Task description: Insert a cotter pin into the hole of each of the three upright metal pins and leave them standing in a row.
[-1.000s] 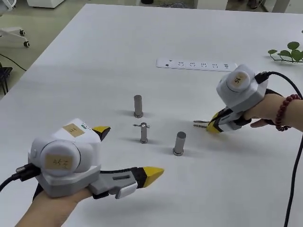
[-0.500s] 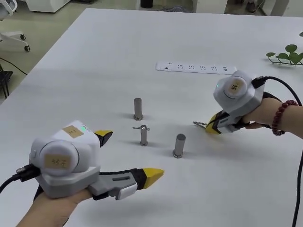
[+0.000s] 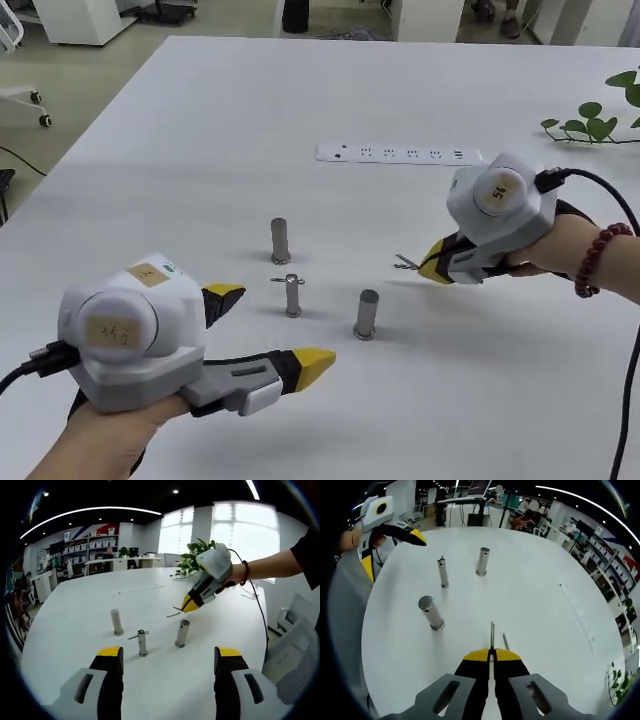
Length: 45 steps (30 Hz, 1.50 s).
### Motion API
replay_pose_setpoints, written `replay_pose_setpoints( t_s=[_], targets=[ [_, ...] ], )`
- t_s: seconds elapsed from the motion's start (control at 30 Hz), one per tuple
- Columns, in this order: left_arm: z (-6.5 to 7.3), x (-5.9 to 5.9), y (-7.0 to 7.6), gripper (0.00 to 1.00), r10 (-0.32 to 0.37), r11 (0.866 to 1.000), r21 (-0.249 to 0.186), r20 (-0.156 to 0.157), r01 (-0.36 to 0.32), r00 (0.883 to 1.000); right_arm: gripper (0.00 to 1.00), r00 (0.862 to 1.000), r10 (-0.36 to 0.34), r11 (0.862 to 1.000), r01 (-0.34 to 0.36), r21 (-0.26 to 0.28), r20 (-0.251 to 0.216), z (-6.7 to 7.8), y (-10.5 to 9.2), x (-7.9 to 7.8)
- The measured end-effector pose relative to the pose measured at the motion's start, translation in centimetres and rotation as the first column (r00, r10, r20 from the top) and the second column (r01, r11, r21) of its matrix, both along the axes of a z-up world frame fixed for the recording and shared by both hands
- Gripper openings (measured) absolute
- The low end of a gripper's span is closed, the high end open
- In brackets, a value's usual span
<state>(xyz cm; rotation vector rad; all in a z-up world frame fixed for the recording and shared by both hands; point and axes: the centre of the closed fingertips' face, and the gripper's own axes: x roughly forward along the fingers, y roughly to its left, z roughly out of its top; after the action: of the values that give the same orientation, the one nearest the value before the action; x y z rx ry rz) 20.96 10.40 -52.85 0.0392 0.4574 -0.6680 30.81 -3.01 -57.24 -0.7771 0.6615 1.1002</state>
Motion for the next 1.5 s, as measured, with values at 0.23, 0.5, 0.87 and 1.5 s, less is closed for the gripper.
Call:
replay_pose_setpoints(
  t_s=[0.23,0.5,0.87,1.5],
  targets=[
    [0.5,0.5,-0.7,0.63,-0.011,1.0,-0.024,-0.013,0.011,1.0,0.0,0.997,0.053,0.998,-0.055,0.029,0.054,1.3,0.9,-1.4],
    [0.9,1.1,-1.4,0.54,-0.019,0.997,-0.07,-0.038,0.016,0.999,0.0,0.988,0.118,0.991,-0.124,0.054,0.097,2.7,2.1,-2.7],
    [1.4,1.1,-3.1,0.36,-0.069,0.99,-0.13,-0.09,0.057,0.994,0.0,0.975,0.19,0.976,-0.2,0.081,0.118,4.0,3.7,-5.5],
    [0.6,-0.3,-4.7,0.2,-0.124,0.979,-0.187,-0.223,0.083,0.967,0.0,0.922,0.36,0.929,-0.368,0.037,0.143,4.1,6.2,-9.5]
  ],
)
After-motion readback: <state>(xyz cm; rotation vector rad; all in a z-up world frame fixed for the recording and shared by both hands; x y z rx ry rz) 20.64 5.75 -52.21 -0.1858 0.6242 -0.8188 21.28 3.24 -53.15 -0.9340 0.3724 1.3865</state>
